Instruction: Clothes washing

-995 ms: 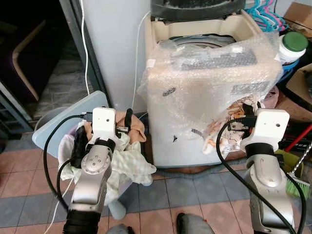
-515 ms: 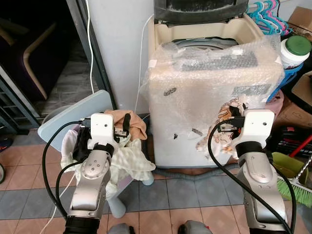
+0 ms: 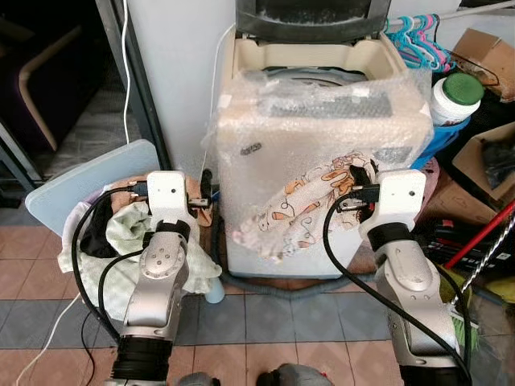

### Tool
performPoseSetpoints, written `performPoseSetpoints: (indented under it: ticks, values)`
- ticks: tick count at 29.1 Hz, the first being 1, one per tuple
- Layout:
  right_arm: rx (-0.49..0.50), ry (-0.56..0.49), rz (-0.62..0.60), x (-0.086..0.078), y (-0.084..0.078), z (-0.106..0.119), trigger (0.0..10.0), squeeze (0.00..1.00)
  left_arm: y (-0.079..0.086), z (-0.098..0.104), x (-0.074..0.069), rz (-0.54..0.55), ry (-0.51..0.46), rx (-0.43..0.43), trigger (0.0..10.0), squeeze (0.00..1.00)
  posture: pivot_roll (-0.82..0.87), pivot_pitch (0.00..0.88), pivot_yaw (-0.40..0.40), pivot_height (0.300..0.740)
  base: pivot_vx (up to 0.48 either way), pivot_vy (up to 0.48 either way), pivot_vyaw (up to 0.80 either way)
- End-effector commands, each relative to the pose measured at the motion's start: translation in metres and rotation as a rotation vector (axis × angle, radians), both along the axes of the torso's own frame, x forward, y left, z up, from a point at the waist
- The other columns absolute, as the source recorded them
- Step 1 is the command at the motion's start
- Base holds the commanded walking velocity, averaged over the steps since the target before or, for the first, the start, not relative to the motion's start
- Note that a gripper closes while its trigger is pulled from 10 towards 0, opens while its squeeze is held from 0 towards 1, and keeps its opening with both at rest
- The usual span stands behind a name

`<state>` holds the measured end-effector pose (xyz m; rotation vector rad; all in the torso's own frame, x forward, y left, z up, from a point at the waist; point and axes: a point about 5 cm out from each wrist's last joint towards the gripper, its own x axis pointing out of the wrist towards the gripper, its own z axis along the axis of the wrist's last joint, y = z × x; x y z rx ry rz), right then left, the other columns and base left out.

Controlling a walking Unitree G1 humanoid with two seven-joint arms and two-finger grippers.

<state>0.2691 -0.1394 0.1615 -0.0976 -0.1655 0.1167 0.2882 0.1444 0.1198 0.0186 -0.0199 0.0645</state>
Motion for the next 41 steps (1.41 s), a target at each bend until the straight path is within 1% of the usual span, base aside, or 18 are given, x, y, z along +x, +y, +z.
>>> performPoseSetpoints:
  ticks: [1,3,5,7,8,12,16,20,23,30,33,37,38,39,40,41]
  values:
    - [0.001,-0.022,-0.014,0.000,-0.005,0.007,10.0,0.00,-0.001,0.004,-0.003,-0.003,-0.011,0.011,10.0,0.00,-0.02,0.021,0.004,0.740,0.000,0.000,0.00]
    - [-0.003,-0.012,-0.029,-0.006,-0.009,0.003,10.0,0.00,0.002,-0.010,-0.014,-0.009,0.033,-0.015,10.0,0.00,-0.04,0.031,0.011,0.740,0.000,0.000,0.00]
    - [-0.002,-0.007,-0.031,-0.009,-0.010,0.002,10.0,0.00,0.002,-0.012,-0.018,-0.014,0.042,-0.008,10.0,0.00,-0.04,0.035,0.016,0.740,0.000,0.000,0.00]
    - [0.008,0.004,-0.055,-0.017,-0.013,0.001,10.0,0.00,0.005,-0.014,-0.028,-0.032,0.056,0.000,10.0,0.00,-0.05,0.029,0.017,0.740,0.000,0.000,0.00]
    - [0.008,0.004,-0.055,-0.017,-0.013,0.001,10.0,0.00,0.005,-0.014,-0.028,-0.032,0.056,0.000,10.0,0.00,-0.05,0.029,0.017,0.740,0.000,0.000,0.00]
    - [0.001,0.023,-0.057,-0.025,-0.015,-0.005,10.0,0.00,0.007,-0.021,-0.037,-0.073,0.093,0.011,10.0,0.00,-0.05,0.032,0.030,0.740,0.000,0.000,0.00]
    - [-0.004,0.030,-0.070,-0.029,-0.019,-0.007,10.0,0.00,0.012,-0.020,-0.039,-0.060,0.100,0.011,10.0,0.00,-0.04,0.029,0.038,0.740,0.255,0.000,0.00]
    - [-0.009,0.035,-0.061,-0.029,-0.018,-0.007,10.0,0.00,0.010,-0.019,-0.039,-0.072,0.105,0.006,10.0,0.00,-0.04,0.033,0.038,0.740,0.271,0.000,0.00]
    - [-0.011,0.027,-0.057,-0.026,-0.017,-0.006,10.0,0.00,0.009,-0.017,-0.038,-0.079,0.101,0.002,10.0,0.00,-0.04,0.036,0.041,0.740,0.301,0.000,0.00]
    - [-0.010,0.021,-0.057,-0.024,-0.016,-0.005,10.0,0.00,0.009,-0.017,-0.038,-0.081,0.104,-0.007,10.0,0.00,-0.03,0.034,0.043,0.740,0.461,0.000,0.00]
    - [-0.012,0.029,-0.056,-0.026,-0.016,-0.009,10.0,0.00,0.010,-0.017,-0.038,-0.084,0.109,-0.006,10.0,0.00,-0.04,0.033,0.043,0.740,0.465,0.000,0.00]
    - [-0.055,0.057,-0.070,-0.031,-0.022,-0.020,10.0,0.00,0.013,-0.023,-0.045,-0.099,0.140,0.004,10.0,0.00,-0.05,0.033,0.049,0.740,0.464,0.000,0.00]
    - [-0.061,0.070,-0.086,-0.033,-0.027,-0.024,10.0,0.00,0.015,-0.026,-0.050,-0.111,0.157,0.016,10.0,0.00,-0.05,0.033,0.051,0.740,0.431,0.000,0.00]
    - [-0.061,0.070,-0.086,-0.033,-0.027,-0.024,10.0,0.00,0.015,-0.026,-0.050,-0.111,0.157,0.016,10.0,0.00,-0.05,0.033,0.051,0.740,0.431,0.000,0.00]
    - [-0.064,0.083,-0.104,-0.035,-0.032,-0.027,10.0,0.00,0.018,-0.031,-0.056,-0.125,0.177,0.031,10.0,0.00,-0.05,0.033,0.052,0.740,0.428,0.000,0.00]
    - [-0.062,0.087,-0.111,-0.036,-0.033,-0.028,10.0,0.00,0.019,-0.032,-0.057,-0.128,0.183,0.035,10.0,0.00,-0.05,0.032,0.053,0.740,0.428,0.000,0.00]
